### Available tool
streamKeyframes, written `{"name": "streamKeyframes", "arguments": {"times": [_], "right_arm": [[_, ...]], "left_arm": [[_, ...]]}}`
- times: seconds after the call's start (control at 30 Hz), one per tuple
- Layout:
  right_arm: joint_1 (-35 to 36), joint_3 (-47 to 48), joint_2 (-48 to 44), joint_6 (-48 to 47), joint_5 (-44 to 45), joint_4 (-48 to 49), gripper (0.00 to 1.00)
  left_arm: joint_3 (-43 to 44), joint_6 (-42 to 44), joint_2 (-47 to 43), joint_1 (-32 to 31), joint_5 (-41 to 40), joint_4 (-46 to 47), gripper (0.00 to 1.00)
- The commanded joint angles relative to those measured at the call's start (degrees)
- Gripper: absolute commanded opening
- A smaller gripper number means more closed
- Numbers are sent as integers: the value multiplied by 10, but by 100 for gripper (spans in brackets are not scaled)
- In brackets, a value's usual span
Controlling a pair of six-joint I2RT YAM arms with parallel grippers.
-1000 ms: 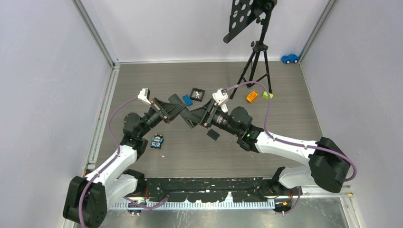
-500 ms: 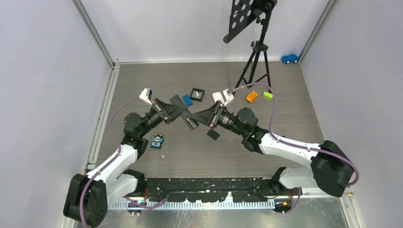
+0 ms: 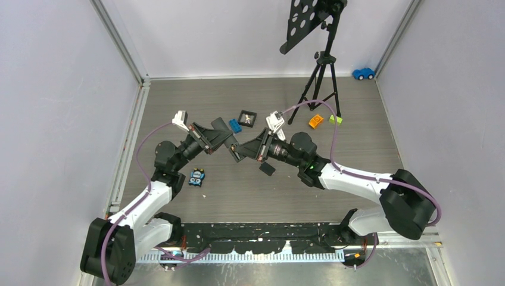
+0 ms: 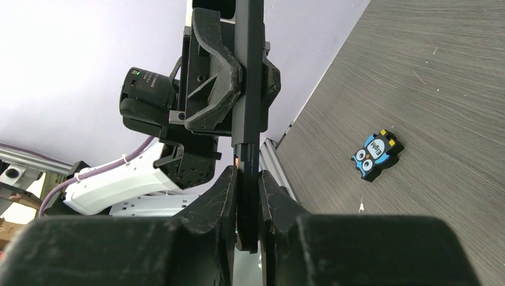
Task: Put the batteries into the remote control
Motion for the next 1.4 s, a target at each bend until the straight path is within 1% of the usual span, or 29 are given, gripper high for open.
{"name": "streamKeyframes", "arguments": {"times": [0.0, 0.03, 0.13, 0.2, 0.27, 0.47, 0.53, 0.6, 0.63, 0.67, 0.73, 0.8, 0.83, 0.87, 0.9, 0.97, 1.0, 1.1, 1.23, 1.3, 1.37], "right_arm": [[7, 14, 28, -50, -36, -23, 18], [7, 12, 31, -50, -41, -15, 21], [6, 0, 30, -41, -44, 17, 36], [3, -4, 22, -39, -37, 18, 44], [-1, -10, 9, -39, -32, 16, 49], [-20, -34, -55, -37, -16, -4, 72], [-27, -37, -80, -45, -13, -23, 75], [-34, -43, -111, -60, 11, -65, 76], [-36, -46, -134, -65, 52, -91, 75], [-37, -44, -157, -73, 102, -169, 71], [-37, -17, -203, -103, 262, -326, 64], [-39, 13, -208, -110, 423, -480, 62], [-42, 28, -200, -106, 491, -549, 62], [-49, 40, -190, -103, 558, -598, 62], [-55, 48, -177, -106, 585, -635, 62], [-72, 53, -154, -102, 612, -681, 66], [-85, 53, -143, -98, 611, -697, 67], [-128, 40, -116, -87, 578, -706, 70], [-175, 23, -78, -73, 543, -707, 70], [-196, 13, -59, -72, 516, -694, 67], [-215, -2, -44, -77, 476, -658, 59]], "left_arm": [[8, -4, -8, -2, -15, 43, 0], [8, -3, -8, -2, -14, 44, 0], [6, 2, -6, -2, -13, 43, 0], [2, 7, -6, -2, -12, 38, 0], [-1, 13, -5, -1, -9, 36, 0], [-5, 48, -13, 9, 7, 6, 0], [-4, 67, -18, 12, 13, -17, 0], [-4, 89, -24, 13, 16, -39, 0], [-3, 101, -30, 14, 15, -60, 0], [-2, 111, -34, 15, 14, -80, 0], [-5, 129, -40, 17, 13, -101, 0], [-9, 147, -46, 17, 14, -112, 0], [-9, 156, -47, 17, 15, -118, 0], [-8, 163, -47, 17, 20, -125, 0], [-7, 172, -45, 17, 26, -129, 0], [-2, 187, -39, 17, 43, -138, 0], [0, 193, -35, 17, 53, -139, 0], [6, 205, -20, 17, 80, -140, 0], [8, 208, -7, 17, 97, -140, 0], [8, 210, -3, 17, 97, -141, 0], [8, 210, 1, 17, 96, -142, 0]]}}
